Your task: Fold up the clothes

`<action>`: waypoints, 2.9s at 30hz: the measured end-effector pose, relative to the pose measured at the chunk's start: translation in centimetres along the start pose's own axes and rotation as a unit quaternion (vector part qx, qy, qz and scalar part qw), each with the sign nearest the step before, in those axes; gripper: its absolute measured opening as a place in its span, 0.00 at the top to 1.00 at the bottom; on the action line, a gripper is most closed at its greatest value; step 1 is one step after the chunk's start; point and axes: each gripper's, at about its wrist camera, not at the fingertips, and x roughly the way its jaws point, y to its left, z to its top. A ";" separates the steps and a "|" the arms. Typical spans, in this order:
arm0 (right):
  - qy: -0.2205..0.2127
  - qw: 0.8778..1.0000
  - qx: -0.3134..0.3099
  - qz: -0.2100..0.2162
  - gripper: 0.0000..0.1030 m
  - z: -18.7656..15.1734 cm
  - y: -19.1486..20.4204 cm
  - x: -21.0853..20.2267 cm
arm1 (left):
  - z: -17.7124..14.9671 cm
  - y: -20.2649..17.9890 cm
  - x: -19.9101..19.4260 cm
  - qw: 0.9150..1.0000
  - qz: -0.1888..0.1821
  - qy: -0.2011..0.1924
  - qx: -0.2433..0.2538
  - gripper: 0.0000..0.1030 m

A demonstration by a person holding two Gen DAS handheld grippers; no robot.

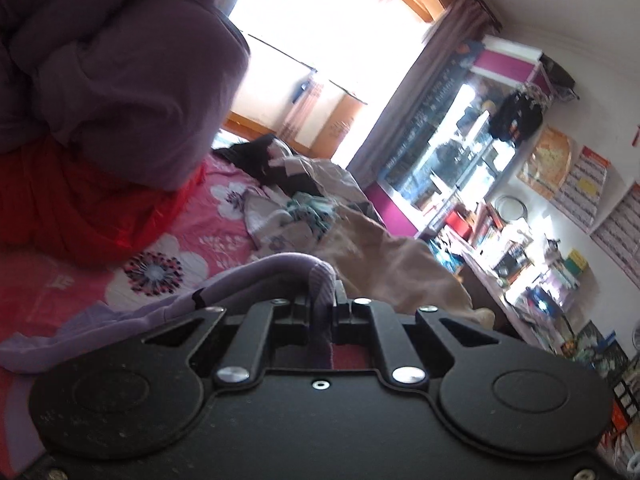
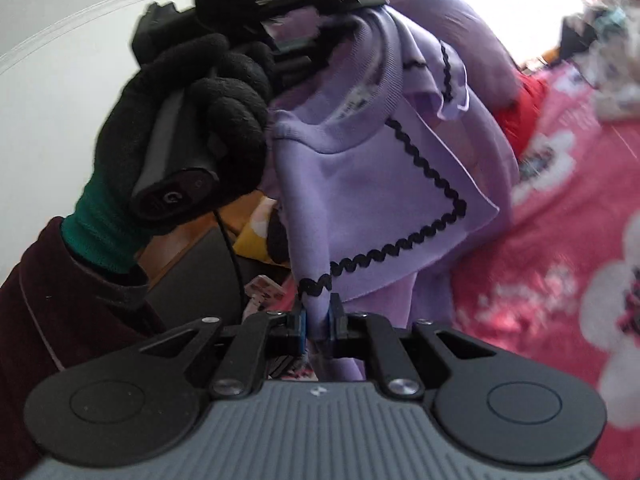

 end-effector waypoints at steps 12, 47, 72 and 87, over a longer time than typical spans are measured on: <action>0.054 0.993 0.081 -0.065 0.87 -8.4 -5.3 -6.5 | -15.8 -9.9 11.5 0.942 -0.124 0.235 0.206 0.94; 0.179 0.911 -0.181 -0.326 0.42 1.7 -9.3 -12.7 | -29.6 -0.2 -7.4 0.969 0.039 0.203 -0.139 0.43; 0.293 0.850 -0.297 -0.323 0.86 2.5 -12.4 -4.8 | -41.0 -11.5 0.1 0.822 0.139 0.198 0.516 0.82; 0.054 0.981 0.103 -0.153 0.87 13.5 -11.5 -13.0 | -23.6 -8.2 -6.9 0.868 0.215 0.065 0.443 0.92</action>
